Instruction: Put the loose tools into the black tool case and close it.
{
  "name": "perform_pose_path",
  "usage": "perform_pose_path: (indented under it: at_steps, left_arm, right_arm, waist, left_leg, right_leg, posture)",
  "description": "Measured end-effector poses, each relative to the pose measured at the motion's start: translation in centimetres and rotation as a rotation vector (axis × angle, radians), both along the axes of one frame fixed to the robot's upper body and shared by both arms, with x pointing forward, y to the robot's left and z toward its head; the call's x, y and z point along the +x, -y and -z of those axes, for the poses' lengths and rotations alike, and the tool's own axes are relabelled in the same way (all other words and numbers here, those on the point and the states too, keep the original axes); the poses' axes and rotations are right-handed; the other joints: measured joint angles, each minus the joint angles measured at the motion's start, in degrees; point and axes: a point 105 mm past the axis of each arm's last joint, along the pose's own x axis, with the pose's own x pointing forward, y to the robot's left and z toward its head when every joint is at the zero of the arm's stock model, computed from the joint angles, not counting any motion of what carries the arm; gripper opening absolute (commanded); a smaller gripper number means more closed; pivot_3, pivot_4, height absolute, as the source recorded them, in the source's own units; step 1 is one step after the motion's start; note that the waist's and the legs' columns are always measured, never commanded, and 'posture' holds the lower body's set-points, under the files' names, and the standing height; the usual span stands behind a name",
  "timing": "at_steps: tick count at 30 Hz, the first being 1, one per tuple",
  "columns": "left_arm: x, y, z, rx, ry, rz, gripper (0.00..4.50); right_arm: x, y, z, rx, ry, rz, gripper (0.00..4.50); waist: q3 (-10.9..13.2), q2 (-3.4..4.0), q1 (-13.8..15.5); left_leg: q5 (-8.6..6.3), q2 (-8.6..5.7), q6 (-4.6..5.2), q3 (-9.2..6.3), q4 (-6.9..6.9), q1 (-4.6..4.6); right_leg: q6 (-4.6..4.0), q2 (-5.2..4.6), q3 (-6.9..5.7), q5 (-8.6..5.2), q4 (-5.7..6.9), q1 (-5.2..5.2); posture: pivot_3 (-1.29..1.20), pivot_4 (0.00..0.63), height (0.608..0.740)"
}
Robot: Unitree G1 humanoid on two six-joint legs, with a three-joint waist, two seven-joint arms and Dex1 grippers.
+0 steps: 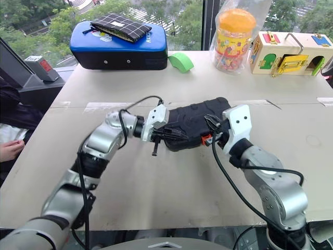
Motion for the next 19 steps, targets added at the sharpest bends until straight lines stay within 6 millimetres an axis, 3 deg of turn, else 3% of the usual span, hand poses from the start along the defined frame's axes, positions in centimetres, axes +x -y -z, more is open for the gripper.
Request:
perform_pose_path:
  at_steps: [1,4,7,9,13,16,19]
  left_arm:
    - [-0.1,-0.4,-0.6,-0.049,-0.033,-0.03,0.8]
    - [-0.7,-2.1,-3.2,-0.184,-0.05,-0.139,2.29]
    - [-2.7,-3.8,-2.7,-0.211,-0.094,-0.222,3.81]
    - [-3.6,-5.6,-1.2,-0.177,-0.147,-0.307,4.45]
    - [-5.4,-8.1,-0.5,-0.124,-0.145,-0.392,4.45]
    - [-7.9,-10.8,1.3,-0.023,-0.157,-0.447,4.45]
    - [-9.0,-11.4,2.4,0.013,-0.171,-0.456,4.45]
  right_arm:
    - [-0.2,0.4,0.2,-0.026,-0.003,-0.008,1.2]
    - [-1.1,2.9,0.1,-0.107,-0.006,-0.015,2.78]
    - [-3.1,6.1,-0.5,-0.197,-0.029,-0.061,4.33]
    - [-4.7,8.1,-0.5,-0.245,-0.08,-0.086,4.5]
    - [-7.9,10.2,-0.4,-0.275,-0.145,-0.145,4.5]
    - [-10.3,12.2,0.2,-0.315,-0.172,-0.128,4.5]
    - [-11.2,13.3,0.8,-0.35,-0.174,-0.115,4.5]
  waist:
    - [0.0,0.03,0.0]
    - [0.0,0.1,-0.1]
    - [0.0,0.13,0.2]
    - [0.1,0.06,0.4]
    - [0.1,0.03,0.9]
    - [0.1,0.06,0.9]
    - [0.1,0.07,1.2]
  left_leg:
    - [0.0,0.01,0.0,-0.01,0.01,-0.06]
    - [0.0,0.03,0.0,0.08,-0.01,0.0]
    - [-0.01,0.03,0.01,0.11,-0.13,0.15]
    - [-0.01,0.04,0.01,0.09,-0.23,0.21]
    - [-0.02,0.04,0.01,0.17,-0.27,0.29]
    - [-0.03,0.06,0.0,0.33,-0.46,0.37]
    - [-0.03,0.05,-0.01,0.38,-0.5,0.34]
  right_leg:
    - [0.0,0.0,-0.01,0.0,0.02,-0.06]
    - [0.0,-0.05,0.08,0.0,0.0,-0.03]
    - [0.0,-0.13,0.06,0.0,-0.16,0.17]
    - [-0.01,-0.16,0.02,0.0,-0.22,0.24]
    - [-0.02,-0.33,0.04,0.0,-0.26,0.33]
    - [-0.04,-0.53,0.16,-0.01,-0.42,0.32]
    - [-0.11,-0.66,0.21,-0.05,-0.55,0.31]
  posture:
    - [0.0,0.15,0.74]
    - [0.0,0.15,0.74]
    - [0.0,0.15,0.74]
    - [0.0,0.15,0.74]
    - [0.0,0.15,0.74]
    - [0.0,0.15,0.74]
    - [0.0,0.15,0.74]
